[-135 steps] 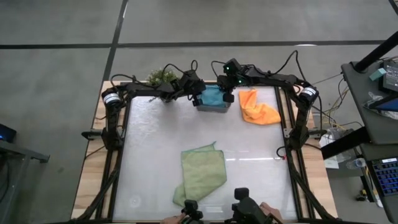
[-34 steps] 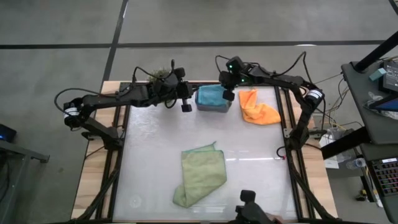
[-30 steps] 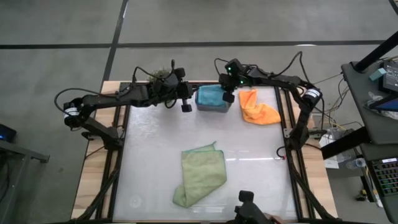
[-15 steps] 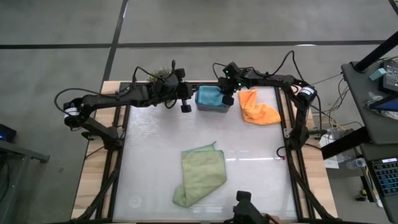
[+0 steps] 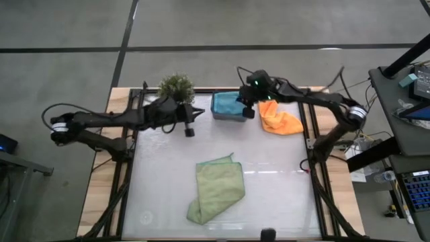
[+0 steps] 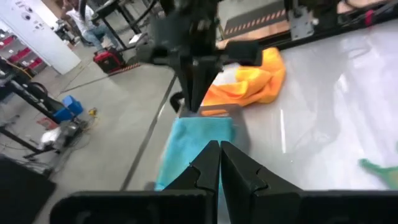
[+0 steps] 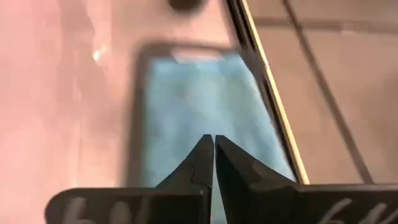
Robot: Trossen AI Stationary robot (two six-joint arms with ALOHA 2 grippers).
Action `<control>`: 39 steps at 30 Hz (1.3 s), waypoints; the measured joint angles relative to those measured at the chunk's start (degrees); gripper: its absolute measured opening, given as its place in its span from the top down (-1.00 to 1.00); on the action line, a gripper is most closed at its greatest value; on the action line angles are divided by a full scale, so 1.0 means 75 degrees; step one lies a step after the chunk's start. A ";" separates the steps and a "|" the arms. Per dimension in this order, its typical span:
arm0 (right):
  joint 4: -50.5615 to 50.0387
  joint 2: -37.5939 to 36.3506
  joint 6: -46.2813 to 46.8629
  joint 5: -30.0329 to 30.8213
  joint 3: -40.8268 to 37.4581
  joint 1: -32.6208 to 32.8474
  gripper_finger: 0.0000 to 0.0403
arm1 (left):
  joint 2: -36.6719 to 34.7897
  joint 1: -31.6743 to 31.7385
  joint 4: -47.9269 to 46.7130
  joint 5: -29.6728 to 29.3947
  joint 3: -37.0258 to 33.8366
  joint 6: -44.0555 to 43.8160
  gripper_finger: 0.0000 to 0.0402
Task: Fold microfiber towels
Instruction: Fold the green towel
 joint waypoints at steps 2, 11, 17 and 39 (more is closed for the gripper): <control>0.0713 -0.0492 0.0205 0.0000 -0.0659 0.0352 0.95 | -0.0352 -0.0135 0.0295 0.0008 -0.0506 -0.0326 1.00; 0.2447 -0.2475 0.1118 0.0011 -0.2485 0.1588 0.95 | -0.2025 -0.0505 0.0244 0.0033 -0.1774 -0.1483 1.00; 0.2347 -0.3179 0.1712 0.0004 -0.2613 0.2406 0.95 | -0.2473 -0.0520 0.0245 0.0036 -0.2010 -0.1868 1.00; -0.0359 -0.1218 0.5476 0.0013 -0.2624 0.4876 0.42 | -0.0029 -0.1050 0.1563 0.1045 -0.2058 -0.2669 1.00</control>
